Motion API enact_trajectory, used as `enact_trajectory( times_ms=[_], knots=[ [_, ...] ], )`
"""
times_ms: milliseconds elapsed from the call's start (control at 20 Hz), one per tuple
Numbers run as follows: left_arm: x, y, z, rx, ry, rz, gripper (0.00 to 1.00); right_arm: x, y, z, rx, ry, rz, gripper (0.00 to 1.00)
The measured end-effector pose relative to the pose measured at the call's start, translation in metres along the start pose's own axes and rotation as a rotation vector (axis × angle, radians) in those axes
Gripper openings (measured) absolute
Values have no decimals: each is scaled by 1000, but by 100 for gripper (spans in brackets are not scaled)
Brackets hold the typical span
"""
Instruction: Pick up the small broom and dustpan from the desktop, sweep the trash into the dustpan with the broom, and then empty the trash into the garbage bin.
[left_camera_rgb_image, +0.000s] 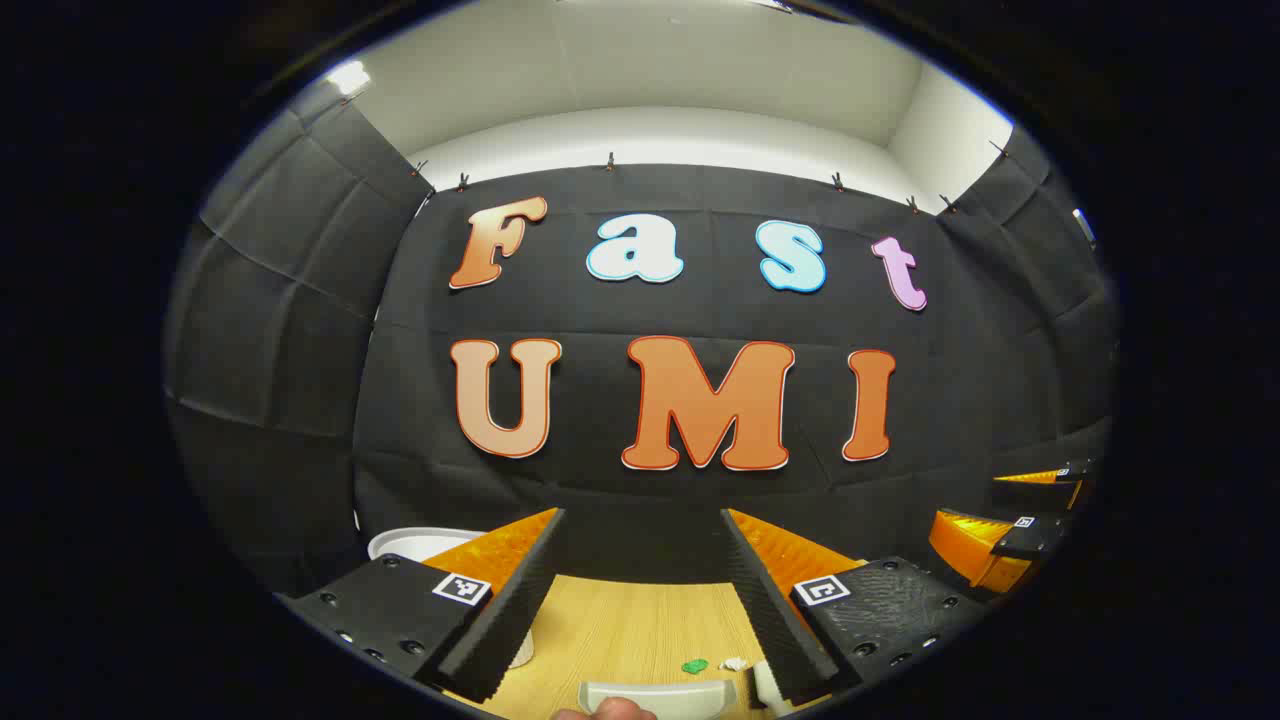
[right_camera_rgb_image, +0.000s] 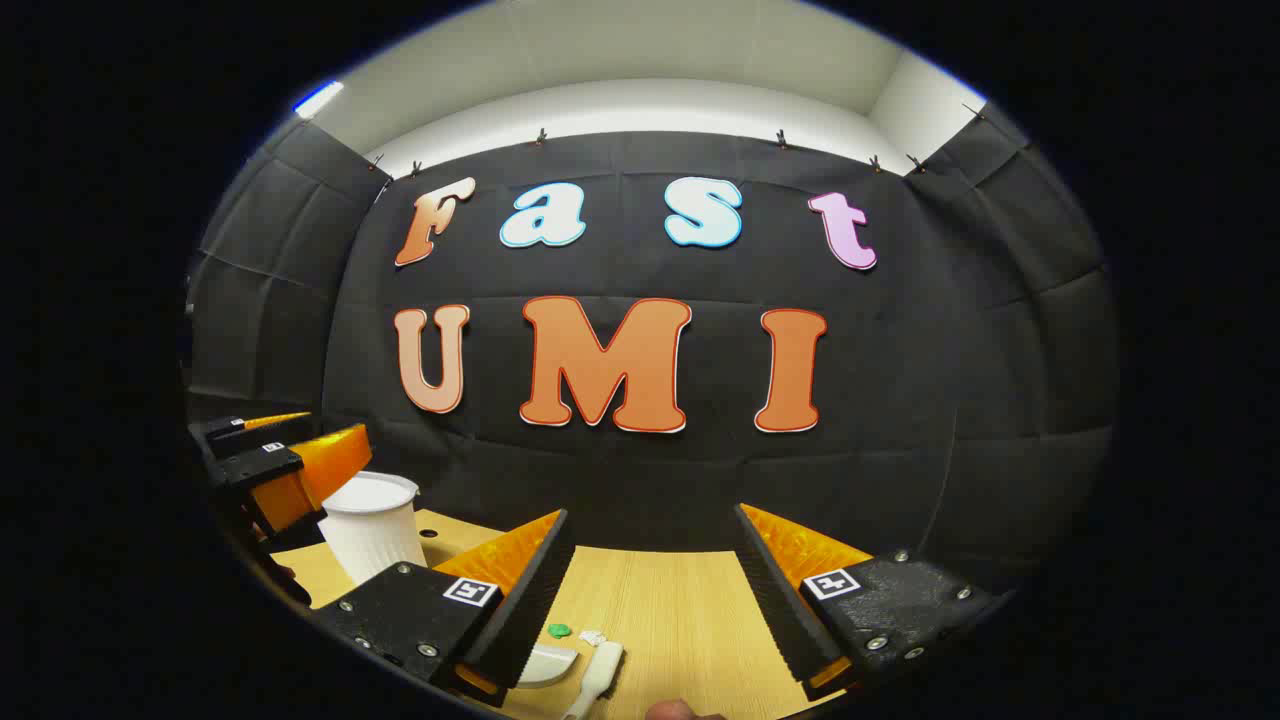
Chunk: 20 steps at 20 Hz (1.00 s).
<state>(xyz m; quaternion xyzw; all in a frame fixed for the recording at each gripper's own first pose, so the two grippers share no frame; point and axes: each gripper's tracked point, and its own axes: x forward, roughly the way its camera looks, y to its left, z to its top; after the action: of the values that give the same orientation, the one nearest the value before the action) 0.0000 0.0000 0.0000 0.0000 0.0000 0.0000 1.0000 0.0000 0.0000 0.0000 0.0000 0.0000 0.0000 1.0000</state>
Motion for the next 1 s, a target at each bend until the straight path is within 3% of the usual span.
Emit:
enact_trajectory(
  times_ms=[200,250,1000],
  knots=[
    [7,6,-18,-48,35,28,94,2,2,-3,-19,6,-2,87],
    [8,7,-16,-40,27,28,95,2,2,-2,-19,5,-5,95],
    [17,12,12,-45,-65,43,93,2,-1,-1,-45,-6,-50,95]
  ],
)
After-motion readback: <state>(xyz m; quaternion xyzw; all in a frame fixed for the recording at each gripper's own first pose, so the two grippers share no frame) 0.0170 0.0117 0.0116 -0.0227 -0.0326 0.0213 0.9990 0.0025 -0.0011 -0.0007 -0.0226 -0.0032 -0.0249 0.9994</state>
